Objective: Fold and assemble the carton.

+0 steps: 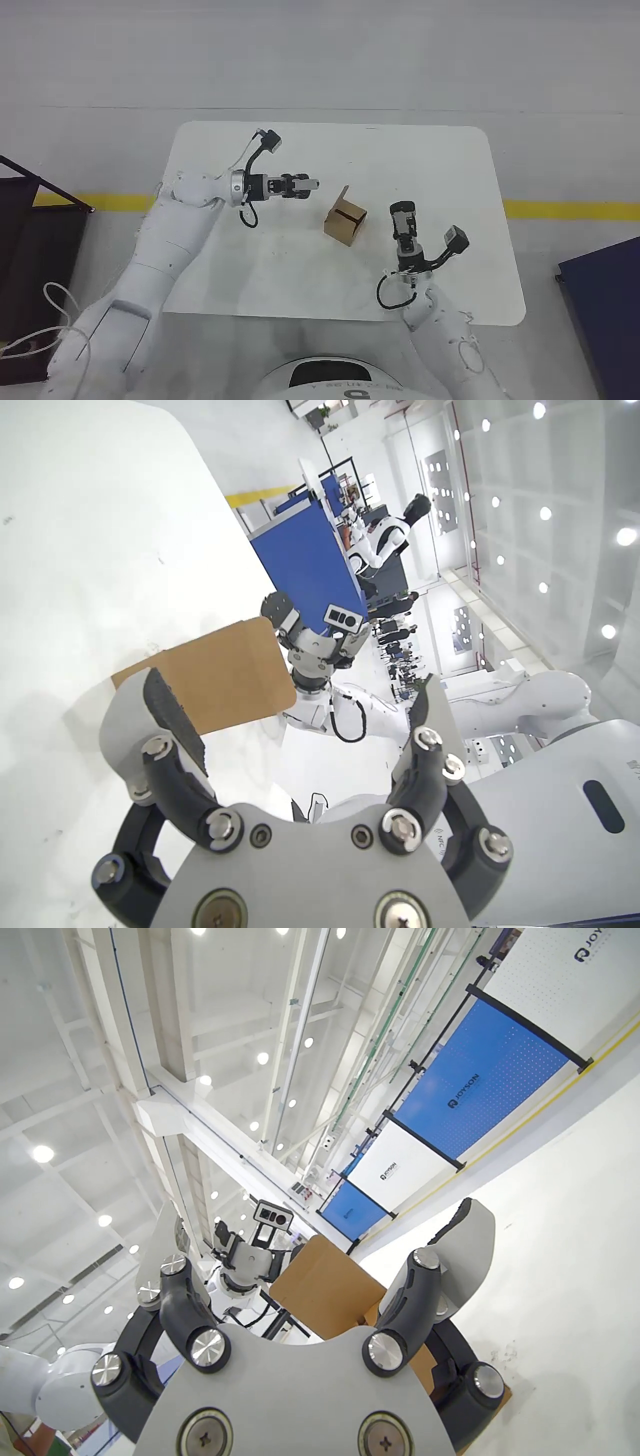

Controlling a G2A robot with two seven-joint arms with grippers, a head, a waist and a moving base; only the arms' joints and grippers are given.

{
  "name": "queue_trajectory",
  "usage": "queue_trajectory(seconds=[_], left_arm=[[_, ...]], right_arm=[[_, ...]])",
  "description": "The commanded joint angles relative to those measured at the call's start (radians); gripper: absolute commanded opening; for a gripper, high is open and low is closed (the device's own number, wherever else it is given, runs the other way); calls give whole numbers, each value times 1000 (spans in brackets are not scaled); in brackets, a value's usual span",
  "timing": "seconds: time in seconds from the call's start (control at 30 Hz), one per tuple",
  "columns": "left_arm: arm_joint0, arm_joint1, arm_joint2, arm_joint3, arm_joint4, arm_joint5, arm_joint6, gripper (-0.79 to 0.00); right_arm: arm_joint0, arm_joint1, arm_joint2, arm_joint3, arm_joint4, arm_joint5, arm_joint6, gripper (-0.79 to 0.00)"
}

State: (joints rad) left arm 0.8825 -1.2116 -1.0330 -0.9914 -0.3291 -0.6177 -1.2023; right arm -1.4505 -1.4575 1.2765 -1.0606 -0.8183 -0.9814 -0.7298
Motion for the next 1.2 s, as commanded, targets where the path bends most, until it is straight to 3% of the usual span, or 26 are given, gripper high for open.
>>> queue_trajectory(seconds=[0.0,0.23,0.5,0.6,0.67,0.83,0.9,1.17], left_arm=[[3,1,4,-13,8,-1,1,0],[37,12,-17,-25,20,5,41,0],[49,16,-22,-23,30,25,57,0],[50,16,10,-38,155,54,83,0],[38,17,25,-32,206,46,74,0],[5,12,53,12,258,18,74,0],[-9,10,66,37,284,24,79,0],[-61,-18,149,103,349,46,108,0]], right_arm=[[16,9,25,-17,2,0,64,0],[-12,33,64,-136,67,80,332,0],[-17,33,66,-145,81,87,334,0],[-33,32,45,-145,142,93,396,0],[-50,37,42,-160,231,93,487,0],[-98,58,34,-259,583,204,862,0],[-106,68,48,-271,622,287,959,0],[-131,83,45,-312,628,393,1093,0]])
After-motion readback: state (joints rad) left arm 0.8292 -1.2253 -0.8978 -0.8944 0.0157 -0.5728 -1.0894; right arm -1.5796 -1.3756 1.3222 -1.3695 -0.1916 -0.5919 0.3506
